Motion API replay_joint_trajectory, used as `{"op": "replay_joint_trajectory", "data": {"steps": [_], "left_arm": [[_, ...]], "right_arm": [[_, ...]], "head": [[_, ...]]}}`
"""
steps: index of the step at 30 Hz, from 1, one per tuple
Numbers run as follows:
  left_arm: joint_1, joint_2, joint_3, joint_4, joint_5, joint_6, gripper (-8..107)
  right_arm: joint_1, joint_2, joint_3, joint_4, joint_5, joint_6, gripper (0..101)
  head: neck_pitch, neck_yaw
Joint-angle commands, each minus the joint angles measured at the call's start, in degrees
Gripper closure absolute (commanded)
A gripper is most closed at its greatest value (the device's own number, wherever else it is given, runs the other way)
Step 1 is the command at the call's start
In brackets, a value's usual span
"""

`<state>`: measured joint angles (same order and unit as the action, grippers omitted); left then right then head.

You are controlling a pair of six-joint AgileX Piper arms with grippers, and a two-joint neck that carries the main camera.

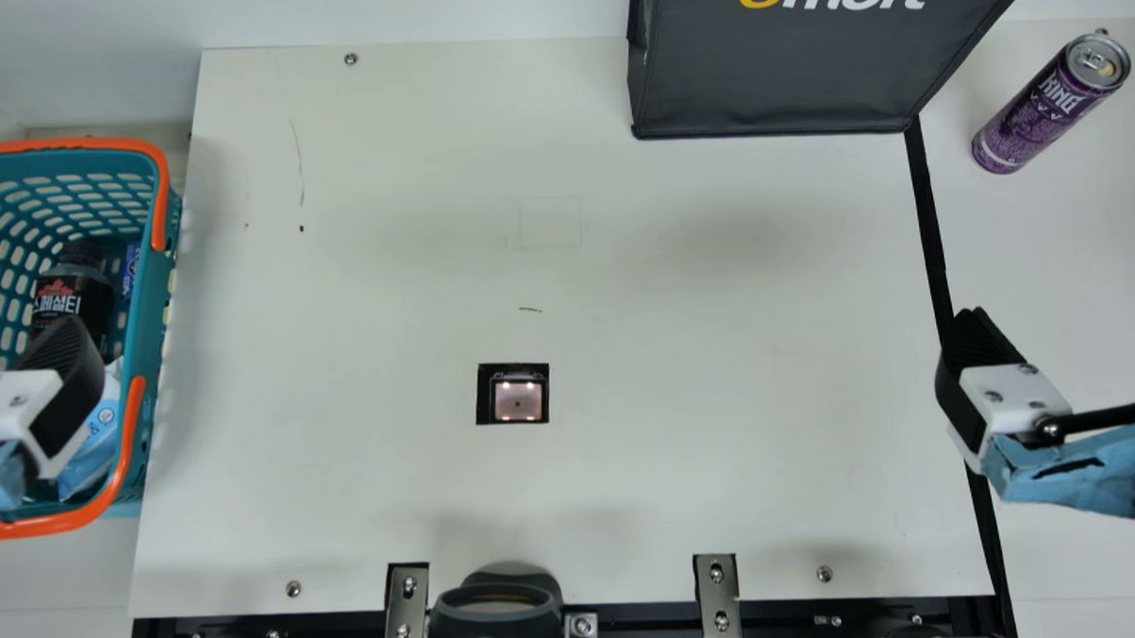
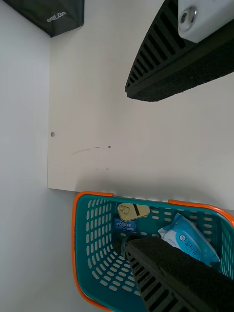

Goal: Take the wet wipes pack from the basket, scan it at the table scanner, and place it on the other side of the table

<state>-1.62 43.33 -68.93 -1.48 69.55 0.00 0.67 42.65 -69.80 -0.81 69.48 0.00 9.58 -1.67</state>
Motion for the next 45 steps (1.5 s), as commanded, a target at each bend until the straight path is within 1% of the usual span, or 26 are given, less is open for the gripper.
{"op": "replay_joint_trajectory", "data": {"steps": [1,15,28,33,39,45], "left_arm": [[0.0,0.0,0.0,0.0,0.0,0.0,9],[0.0,0.0,0.0,0.0,0.0,0.0,9],[0.8,0.6,-0.1,0.5,-0.1,-1.1,9],[4.9,2.8,-0.9,1.8,-0.2,-5.1,9],[11.6,6.6,-2.0,3.4,-0.9,-9.5,9],[19.6,11.5,-3.2,3.1,-3.1,-9.4,9]], "right_arm": [[0.0,0.0,0.0,0.0,0.0,0.0,6],[0.0,0.0,0.0,0.0,0.0,0.0,6],[0.0,0.0,0.0,0.0,0.0,0.0,6],[0.0,0.0,0.0,0.0,0.0,0.0,6],[0.0,0.0,0.0,0.0,0.0,0.0,6],[0.0,0.0,0.0,0.0,0.0,0.0,6]], "head": [[-1.7,1.4],[-1.7,20.1],[-1.7,20.1],[-1.7,20.1],[-1.7,20.1],[-1.7,20.1]]}}
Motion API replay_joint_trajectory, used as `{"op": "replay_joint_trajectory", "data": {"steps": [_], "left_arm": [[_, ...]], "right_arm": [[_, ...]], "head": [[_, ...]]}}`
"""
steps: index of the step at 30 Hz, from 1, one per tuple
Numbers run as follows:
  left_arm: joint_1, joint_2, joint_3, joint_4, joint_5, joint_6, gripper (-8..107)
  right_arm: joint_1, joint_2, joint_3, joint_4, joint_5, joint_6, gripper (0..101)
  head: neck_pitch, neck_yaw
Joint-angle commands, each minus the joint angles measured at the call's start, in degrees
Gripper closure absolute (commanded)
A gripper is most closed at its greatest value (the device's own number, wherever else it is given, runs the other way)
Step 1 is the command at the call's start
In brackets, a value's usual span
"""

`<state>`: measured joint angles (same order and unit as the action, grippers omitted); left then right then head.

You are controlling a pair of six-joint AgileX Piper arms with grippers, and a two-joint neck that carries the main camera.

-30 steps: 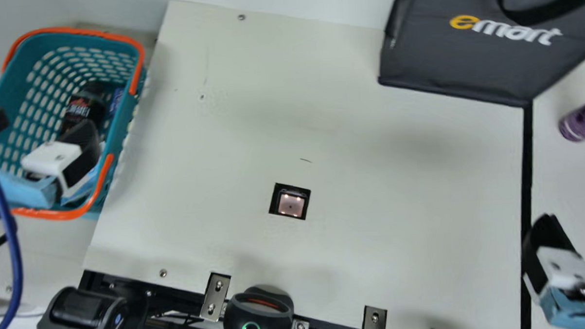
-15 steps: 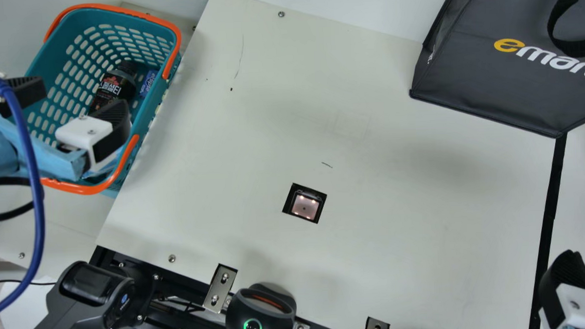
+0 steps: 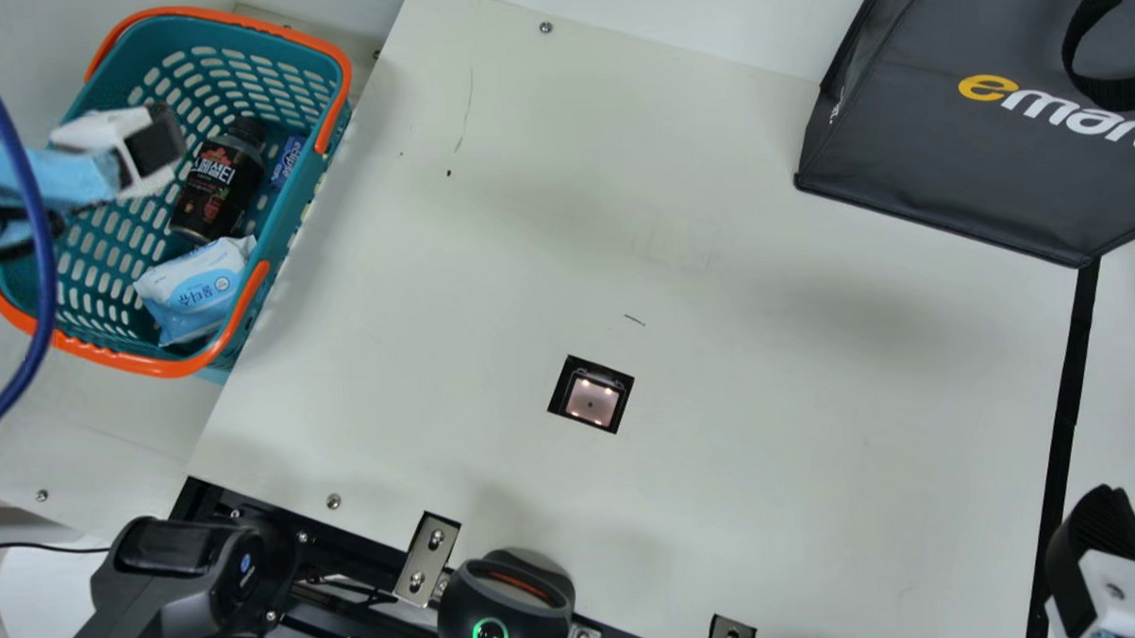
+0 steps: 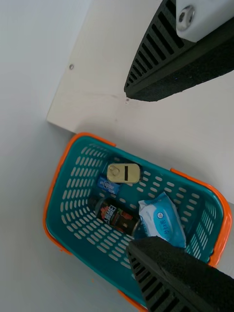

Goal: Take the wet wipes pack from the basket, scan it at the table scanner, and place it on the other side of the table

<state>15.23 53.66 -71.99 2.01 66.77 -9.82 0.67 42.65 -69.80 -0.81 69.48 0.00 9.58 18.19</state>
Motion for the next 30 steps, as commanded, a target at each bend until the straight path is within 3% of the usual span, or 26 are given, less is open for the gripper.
{"op": "replay_joint_trajectory", "data": {"steps": [1,14,30], "left_arm": [[4.1,2.1,-0.4,-0.8,-0.8,1.0,9],[19.4,15.9,-4.2,-9.7,-4.2,21.0,9],[26.6,31.0,-7.0,-14.8,-3.7,49.3,9]], "right_arm": [[0.0,0.0,0.0,0.0,0.0,0.0,6],[0.0,0.0,0.0,0.0,0.0,0.0,6],[0.0,0.0,0.0,0.0,0.0,0.0,6]], "head": [[-1.7,0.2],[-1.7,0.2],[-1.7,0.2]]}}
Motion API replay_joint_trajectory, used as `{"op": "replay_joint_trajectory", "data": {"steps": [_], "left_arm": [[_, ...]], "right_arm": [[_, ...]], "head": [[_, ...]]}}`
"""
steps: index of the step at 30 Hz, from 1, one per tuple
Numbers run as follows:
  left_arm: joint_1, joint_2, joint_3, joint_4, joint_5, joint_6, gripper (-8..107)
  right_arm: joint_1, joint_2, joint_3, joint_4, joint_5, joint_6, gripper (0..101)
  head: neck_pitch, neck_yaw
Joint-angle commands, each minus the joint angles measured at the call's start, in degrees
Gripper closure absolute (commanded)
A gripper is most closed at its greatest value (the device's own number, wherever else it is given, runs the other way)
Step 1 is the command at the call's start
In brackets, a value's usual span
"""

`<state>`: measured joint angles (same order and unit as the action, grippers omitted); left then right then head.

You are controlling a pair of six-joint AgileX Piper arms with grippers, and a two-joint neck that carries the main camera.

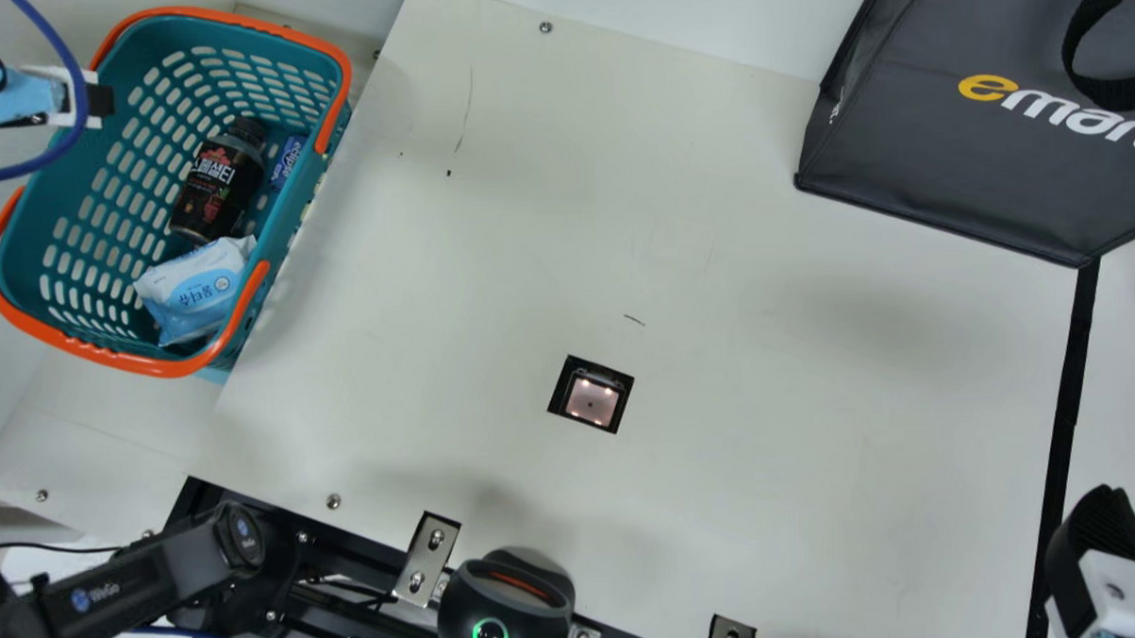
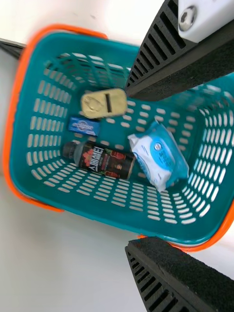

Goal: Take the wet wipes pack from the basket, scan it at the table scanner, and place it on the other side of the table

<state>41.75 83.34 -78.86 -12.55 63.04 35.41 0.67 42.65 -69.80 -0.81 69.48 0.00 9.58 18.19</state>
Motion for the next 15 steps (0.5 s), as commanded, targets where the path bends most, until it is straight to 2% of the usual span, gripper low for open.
{"op": "replay_joint_trajectory", "data": {"steps": [1,15], "left_arm": [[0.2,2.1,-0.3,-0.3,0.1,5.3,9],[-0.4,12.2,-1.1,-0.1,-0.2,15.2,9]], "right_arm": [[0.0,0.0,0.0,0.0,0.0,0.0,6],[0.0,0.0,0.0,0.0,0.0,0.0,6]], "head": [[-1.7,0.2],[-1.7,0.2]]}}
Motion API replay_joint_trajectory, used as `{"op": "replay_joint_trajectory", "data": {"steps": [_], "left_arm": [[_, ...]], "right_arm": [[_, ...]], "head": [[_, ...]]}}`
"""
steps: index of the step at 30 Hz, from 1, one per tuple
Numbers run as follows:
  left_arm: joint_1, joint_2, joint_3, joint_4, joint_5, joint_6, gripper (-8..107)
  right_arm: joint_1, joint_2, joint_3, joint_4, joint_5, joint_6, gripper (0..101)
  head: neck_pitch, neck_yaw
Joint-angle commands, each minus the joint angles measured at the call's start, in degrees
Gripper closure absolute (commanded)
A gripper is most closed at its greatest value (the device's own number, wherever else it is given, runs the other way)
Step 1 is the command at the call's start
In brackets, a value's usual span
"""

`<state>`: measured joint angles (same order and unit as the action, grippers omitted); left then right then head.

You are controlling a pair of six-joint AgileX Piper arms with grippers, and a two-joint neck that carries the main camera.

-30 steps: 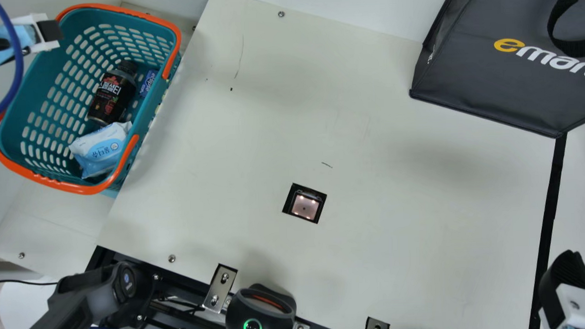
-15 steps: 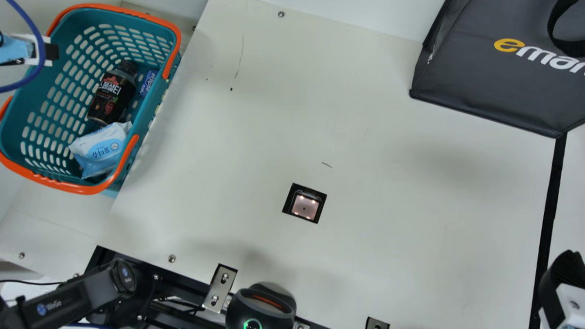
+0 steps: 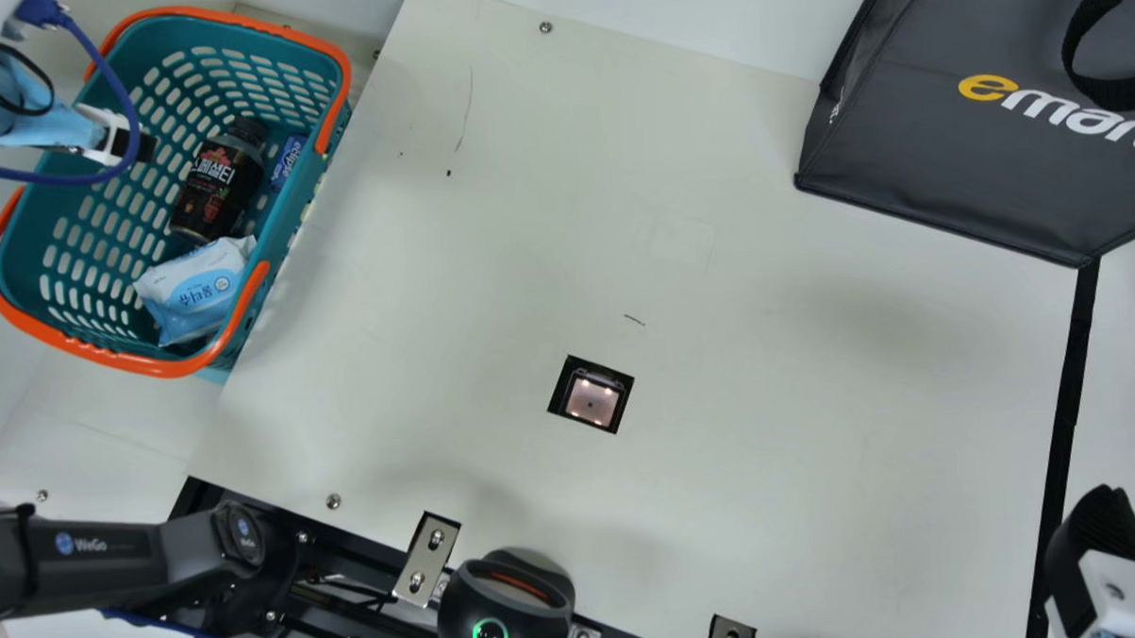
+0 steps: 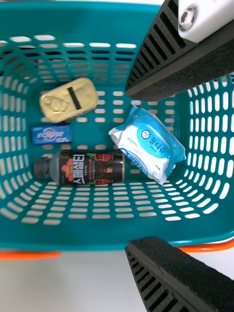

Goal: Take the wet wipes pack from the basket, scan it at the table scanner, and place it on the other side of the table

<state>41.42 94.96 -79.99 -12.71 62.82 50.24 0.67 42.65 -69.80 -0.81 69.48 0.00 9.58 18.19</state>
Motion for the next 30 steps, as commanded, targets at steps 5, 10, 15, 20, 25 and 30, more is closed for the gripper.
{"op": "replay_joint_trajectory", "data": {"steps": [5,10,15,20,25,30], "left_arm": [[-0.9,3.0,0.8,0.8,-0.2,1.4,9],[-1.7,4.5,2.7,2.3,-1.3,1.5,9],[-1.9,5.4,5.5,3.5,-2.8,1.8,9],[-1.4,5.5,8.8,4.0,-4.3,3.5,9],[-0.6,5.5,11.9,4.3,-6.1,5.7,9],[0.3,5.3,14.5,4.0,-7.6,8.3,9]], "right_arm": [[0.0,0.0,0.0,0.0,0.0,0.0,6],[0.0,0.0,0.0,0.0,0.0,0.0,6],[0.0,0.0,0.0,0.0,0.0,0.0,6],[0.0,0.0,0.0,0.0,0.0,0.0,6],[0.0,0.0,0.0,0.0,0.0,0.0,6],[0.0,0.0,0.0,0.0,0.0,0.0,6]], "head": [[-1.7,0.2],[-1.7,0.2],[-1.7,0.2],[-1.7,0.2],[-1.7,0.2],[-1.7,0.2]]}}
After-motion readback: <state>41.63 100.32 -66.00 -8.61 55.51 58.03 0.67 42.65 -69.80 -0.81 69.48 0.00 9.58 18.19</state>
